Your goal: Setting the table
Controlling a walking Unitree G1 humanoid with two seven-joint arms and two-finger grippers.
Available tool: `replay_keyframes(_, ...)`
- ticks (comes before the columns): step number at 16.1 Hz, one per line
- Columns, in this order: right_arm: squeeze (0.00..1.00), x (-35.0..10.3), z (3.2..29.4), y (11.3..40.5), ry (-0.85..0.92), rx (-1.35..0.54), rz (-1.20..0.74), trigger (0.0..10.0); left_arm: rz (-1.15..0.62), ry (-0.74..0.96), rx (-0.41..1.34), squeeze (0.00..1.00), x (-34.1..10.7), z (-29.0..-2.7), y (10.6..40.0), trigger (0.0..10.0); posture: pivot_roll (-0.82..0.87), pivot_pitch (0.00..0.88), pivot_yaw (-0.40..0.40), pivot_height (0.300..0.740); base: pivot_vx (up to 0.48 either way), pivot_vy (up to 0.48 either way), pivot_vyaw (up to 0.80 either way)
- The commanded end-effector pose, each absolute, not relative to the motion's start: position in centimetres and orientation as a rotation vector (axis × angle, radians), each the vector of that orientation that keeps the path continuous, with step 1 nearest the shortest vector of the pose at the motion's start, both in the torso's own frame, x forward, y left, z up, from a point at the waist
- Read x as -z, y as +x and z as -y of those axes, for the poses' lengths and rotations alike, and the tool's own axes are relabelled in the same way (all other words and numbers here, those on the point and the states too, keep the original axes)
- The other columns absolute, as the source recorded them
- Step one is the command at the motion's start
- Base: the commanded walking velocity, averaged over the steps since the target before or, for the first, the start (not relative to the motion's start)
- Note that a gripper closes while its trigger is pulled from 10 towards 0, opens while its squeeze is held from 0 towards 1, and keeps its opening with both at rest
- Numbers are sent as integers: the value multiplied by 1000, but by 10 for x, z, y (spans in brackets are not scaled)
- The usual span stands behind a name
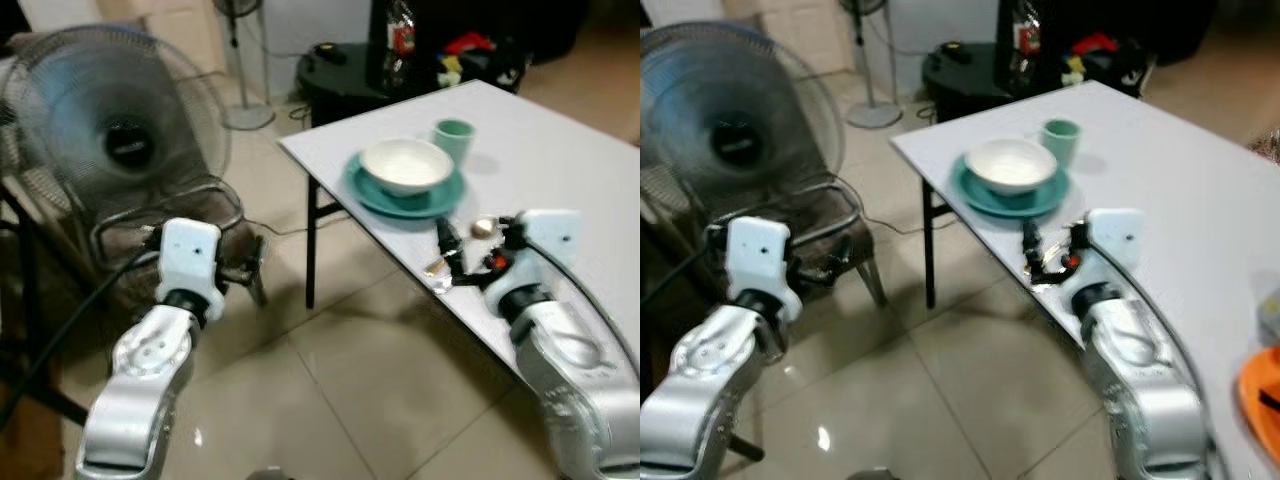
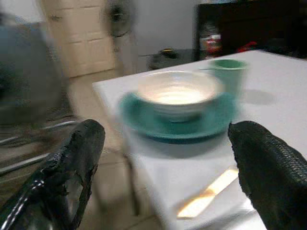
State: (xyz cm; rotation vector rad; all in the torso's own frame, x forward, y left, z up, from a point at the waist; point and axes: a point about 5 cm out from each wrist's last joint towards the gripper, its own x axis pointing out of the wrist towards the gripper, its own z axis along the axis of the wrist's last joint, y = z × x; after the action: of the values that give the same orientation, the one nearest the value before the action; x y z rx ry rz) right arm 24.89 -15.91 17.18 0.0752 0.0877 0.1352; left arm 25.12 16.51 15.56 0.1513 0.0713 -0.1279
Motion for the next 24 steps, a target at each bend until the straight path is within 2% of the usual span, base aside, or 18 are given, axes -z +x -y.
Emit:
replay_keyframes(1,0,-171,163,249,76,-128,-104,10000,-64,150,132,0,-158,-164,251,10000,114,0,18,740,0,386,0)
replay_keyframes(16,0,-164,158,250,167,-170,-164,10000,-62,154,133,0,-159,-167,249,10000,134,0,0,740,0,387,0)
replay_keyframes(23,0,-164,157,252,83,-181,-141,10000,-62,156,137,0,-159,-167,250,10000,143,0,-3,740,0,376,0)
replay_keyframes(24,24,-164,158,253,59,-183,-145,10000,-60,155,135,0,-160,-168,250,10000,144,0,-3,740,0,0,800)
